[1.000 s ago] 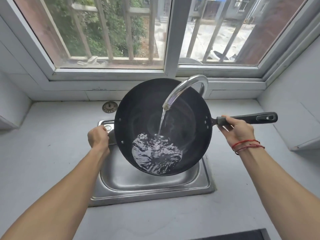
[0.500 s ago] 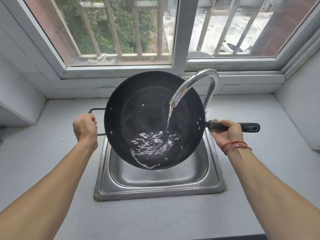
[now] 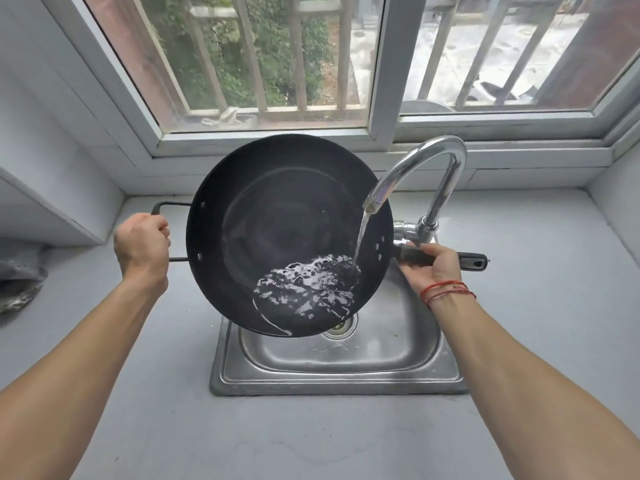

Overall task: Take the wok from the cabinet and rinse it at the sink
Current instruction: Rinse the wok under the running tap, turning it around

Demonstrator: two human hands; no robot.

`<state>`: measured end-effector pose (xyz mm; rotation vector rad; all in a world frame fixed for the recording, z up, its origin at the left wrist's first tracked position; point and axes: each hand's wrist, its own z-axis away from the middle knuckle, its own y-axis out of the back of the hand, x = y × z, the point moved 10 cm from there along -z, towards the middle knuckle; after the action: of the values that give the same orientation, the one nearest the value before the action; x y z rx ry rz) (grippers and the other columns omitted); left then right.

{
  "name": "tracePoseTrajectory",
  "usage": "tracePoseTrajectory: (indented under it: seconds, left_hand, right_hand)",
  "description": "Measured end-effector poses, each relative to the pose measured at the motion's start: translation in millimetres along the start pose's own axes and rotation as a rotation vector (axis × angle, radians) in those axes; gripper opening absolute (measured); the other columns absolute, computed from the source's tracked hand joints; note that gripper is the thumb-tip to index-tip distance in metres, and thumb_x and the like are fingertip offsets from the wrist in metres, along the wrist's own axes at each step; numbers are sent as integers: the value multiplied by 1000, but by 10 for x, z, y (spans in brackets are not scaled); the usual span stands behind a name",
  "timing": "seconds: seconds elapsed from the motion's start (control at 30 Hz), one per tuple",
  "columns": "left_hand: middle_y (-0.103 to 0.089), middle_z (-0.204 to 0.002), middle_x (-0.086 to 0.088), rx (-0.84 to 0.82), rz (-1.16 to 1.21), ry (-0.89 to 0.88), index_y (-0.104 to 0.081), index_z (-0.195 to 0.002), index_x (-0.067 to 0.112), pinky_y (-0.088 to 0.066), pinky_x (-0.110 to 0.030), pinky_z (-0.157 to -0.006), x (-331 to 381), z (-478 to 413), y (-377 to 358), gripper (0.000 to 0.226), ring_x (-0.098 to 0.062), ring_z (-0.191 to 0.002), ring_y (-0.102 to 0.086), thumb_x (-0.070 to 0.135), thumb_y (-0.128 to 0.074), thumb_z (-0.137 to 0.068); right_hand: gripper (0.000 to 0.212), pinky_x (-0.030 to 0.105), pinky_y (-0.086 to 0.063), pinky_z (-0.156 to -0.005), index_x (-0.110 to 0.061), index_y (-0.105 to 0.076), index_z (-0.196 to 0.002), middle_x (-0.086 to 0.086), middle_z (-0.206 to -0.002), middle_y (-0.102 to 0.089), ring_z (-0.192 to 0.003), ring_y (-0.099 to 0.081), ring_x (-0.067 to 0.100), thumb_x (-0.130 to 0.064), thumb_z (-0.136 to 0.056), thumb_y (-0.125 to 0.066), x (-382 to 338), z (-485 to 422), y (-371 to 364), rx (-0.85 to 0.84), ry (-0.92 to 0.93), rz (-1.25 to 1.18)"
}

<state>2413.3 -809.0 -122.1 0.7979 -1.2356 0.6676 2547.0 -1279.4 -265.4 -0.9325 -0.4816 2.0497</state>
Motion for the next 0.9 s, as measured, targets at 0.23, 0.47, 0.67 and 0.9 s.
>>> tracePoseTrajectory:
  seconds: [0.23, 0.47, 0.67, 0.9]
  left_hand:
    - [-30, -40, 14, -72, 0, -74, -37, -36, 22, -17, -27, -47, 201, -146, 95, 37, -9, -43, -26, 8, -47, -69]
    - [-41, -56, 0, -32, -2, -141, -41, -62, 19, -25, -24, -46, 368, -201, 247, 21, -10, -45, -33, 10, -55, -75]
    - [-43, -64, -7, -40, -75, -160, -46, -64, 17, -27, -25, -47, 439, -212, 318, 15, -15, -52, -35, 16, -58, -73]
    - [-43, -38, 14, -47, -91, -149, -56, -67, 16, -31, -17, -41, 436, -201, 402, 18, -3, -35, -35, 10, -59, -83]
  right_hand:
    - [20, 50, -49, -98, -3, -52, -94, 15, -95, -55, -95, -57, 27, 10, -89, -39, 268, -59, -45, 2, -40, 48]
    - [16, 49, -53, -63, -5, -50, -94, 16, -96, -57, -85, -61, 27, 8, -91, -42, 481, -111, 21, 49, -72, 115]
    - [13, 44, -57, -48, -3, -50, -93, 18, -90, -58, -81, -61, 31, 8, -91, -44, 621, -117, 93, 83, -100, 231]
    - [27, 47, -56, -46, -4, -45, -116, 23, -106, -58, -90, -63, 36, 6, -91, -43, 793, -122, 174, 100, -133, 274]
